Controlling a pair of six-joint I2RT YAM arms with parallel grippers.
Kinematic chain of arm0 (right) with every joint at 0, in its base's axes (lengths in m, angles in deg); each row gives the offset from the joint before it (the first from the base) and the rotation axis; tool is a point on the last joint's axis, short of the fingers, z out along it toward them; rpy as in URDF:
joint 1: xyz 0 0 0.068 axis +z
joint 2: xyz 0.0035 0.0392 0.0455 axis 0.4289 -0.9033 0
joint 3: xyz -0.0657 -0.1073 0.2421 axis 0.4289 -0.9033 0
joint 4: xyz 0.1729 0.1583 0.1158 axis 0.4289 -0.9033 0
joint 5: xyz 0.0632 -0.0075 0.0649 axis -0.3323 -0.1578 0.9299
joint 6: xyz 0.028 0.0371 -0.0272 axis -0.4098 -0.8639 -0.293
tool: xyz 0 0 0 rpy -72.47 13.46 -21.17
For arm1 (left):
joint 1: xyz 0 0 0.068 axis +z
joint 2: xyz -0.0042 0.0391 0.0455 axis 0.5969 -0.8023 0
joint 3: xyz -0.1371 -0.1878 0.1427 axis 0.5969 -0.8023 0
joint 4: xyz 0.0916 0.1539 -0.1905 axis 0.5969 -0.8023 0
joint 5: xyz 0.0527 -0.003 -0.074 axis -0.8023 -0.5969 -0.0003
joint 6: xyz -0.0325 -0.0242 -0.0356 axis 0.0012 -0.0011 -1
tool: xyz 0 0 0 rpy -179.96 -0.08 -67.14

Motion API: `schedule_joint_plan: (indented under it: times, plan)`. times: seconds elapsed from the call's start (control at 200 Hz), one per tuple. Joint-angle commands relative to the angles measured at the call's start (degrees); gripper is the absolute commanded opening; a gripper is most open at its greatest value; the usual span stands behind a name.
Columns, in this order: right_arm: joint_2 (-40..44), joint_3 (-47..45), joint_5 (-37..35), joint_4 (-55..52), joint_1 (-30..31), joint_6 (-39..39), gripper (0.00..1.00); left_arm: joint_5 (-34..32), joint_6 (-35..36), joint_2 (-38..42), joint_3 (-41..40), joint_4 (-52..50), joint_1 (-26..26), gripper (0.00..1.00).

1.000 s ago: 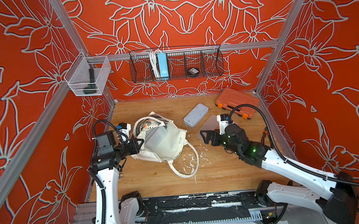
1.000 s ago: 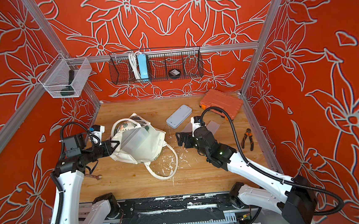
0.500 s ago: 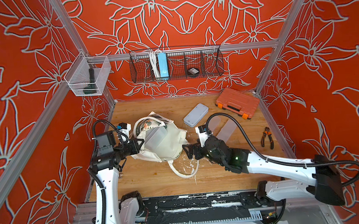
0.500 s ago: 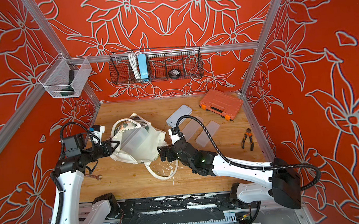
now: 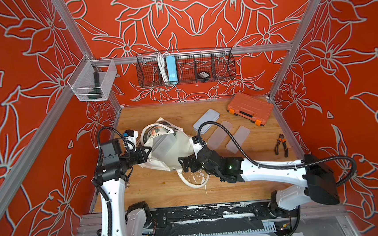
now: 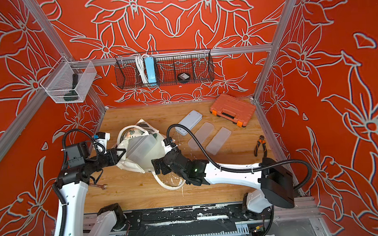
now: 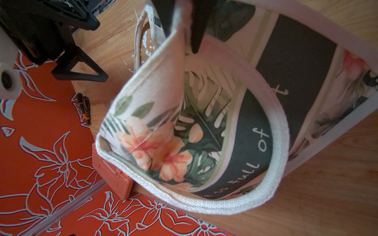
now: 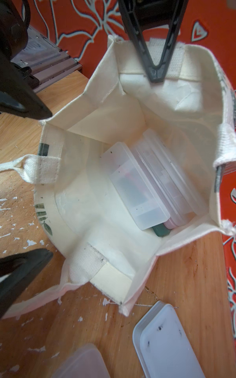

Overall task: Take out the pencil case from the canvas bag
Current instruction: Pick up the pencil case from the canvas bag.

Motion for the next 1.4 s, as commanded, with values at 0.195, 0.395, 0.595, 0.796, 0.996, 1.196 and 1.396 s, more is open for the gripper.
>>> schedule_joint_plan:
  times: [0.195,0.395,0.595,0.796,0.996,1.196,1.396]
  plan:
    - [-7.70,4.84,5.70,2.30,0.41,-0.98,0.94,-0.31,2.14,0.43,-0.02,-0.76,0.38,0.00]
    - [-11.02,5.80,7.68,5.51,0.41,-1.19,0.92,2.25,3.09,0.62,0.10,-1.79,0.38,0.00]
    - [-14.07,7.23,9.42,5.82,0.42,-4.09,0.91,2.59,3.71,0.35,0.28,-2.35,0.41,0.00]
    - [-17.18,9.46,9.42,4.83,0.41,-7.18,0.91,2.85,4.60,0.44,0.71,-3.05,0.41,0.00]
    - [-20.06,11.40,8.30,5.21,0.11,-11.45,0.92,3.21,6.91,-0.30,1.68,-4.34,0.45,0.00]
    - [-22.45,14.27,8.04,2.59,-0.77,-17.39,0.92,4.59,11.09,-2.63,3.36,-5.67,0.42,0.00]
    - [-25.57,16.92,8.51,2.49,-1.08,-22.46,0.92,4.91,15.47,-3.60,6.23,-8.96,0.20,0.00]
